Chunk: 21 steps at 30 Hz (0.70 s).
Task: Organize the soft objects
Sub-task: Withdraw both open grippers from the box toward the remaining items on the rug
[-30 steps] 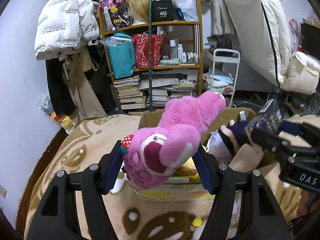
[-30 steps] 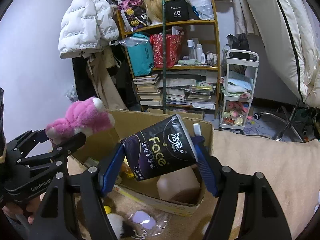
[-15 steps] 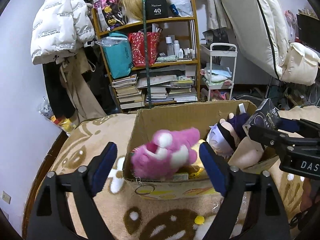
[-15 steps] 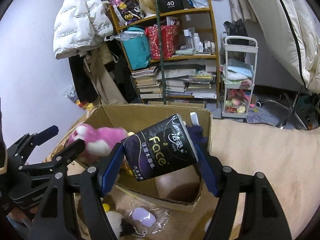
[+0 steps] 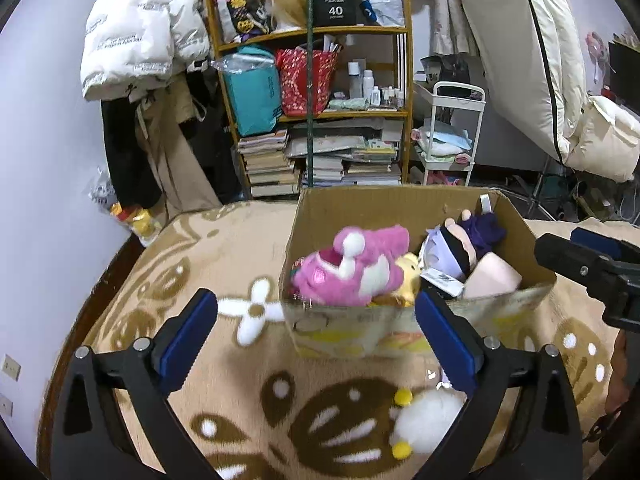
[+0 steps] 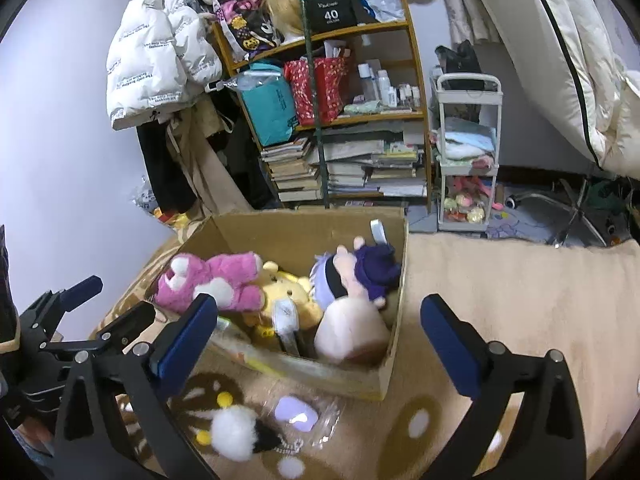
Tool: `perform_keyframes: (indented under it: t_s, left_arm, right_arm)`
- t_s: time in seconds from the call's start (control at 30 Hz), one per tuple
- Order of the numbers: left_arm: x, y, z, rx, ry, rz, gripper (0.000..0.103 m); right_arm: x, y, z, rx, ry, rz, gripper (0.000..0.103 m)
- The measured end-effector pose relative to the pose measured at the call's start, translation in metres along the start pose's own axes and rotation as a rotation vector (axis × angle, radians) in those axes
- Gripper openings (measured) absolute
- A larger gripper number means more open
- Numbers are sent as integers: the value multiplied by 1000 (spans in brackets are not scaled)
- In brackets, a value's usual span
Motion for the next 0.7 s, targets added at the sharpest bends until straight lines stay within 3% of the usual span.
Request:
perform_keyframes:
  t_s: [0.7]
  left_arm:
    - [-56, -14, -37, -47, 49, 142, 99]
  right_arm:
    - [-41, -12, -7, -5, 34, 123, 103]
Point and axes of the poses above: each gripper's, at about its wrist camera, not at the fingertips, and y roughly the way its jaws point, z to its left, x to its top, the point moved 7 cm from there along y, roughly the way its jaws point, and after that the axes turned 12 degrees about -x, right-handed, at the moved point
